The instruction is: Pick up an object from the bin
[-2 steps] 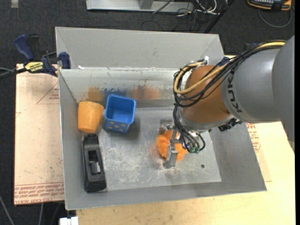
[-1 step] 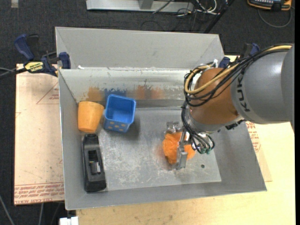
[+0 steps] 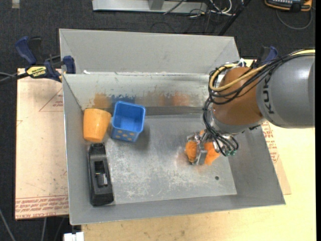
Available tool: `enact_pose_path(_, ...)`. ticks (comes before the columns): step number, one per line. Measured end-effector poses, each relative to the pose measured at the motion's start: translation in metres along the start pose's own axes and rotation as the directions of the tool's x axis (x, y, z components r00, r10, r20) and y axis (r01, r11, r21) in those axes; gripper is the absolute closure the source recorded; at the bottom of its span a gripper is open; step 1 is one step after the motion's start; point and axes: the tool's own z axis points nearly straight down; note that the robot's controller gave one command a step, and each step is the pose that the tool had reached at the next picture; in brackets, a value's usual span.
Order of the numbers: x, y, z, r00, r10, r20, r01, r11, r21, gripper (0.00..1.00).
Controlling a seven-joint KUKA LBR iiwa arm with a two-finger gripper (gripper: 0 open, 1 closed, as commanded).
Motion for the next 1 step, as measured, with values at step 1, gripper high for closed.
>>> enact_pose_path(1,0.0000,0.0000,0.0000,1.000,0.000,0.000,0.000,1.000,0.000,1.00)
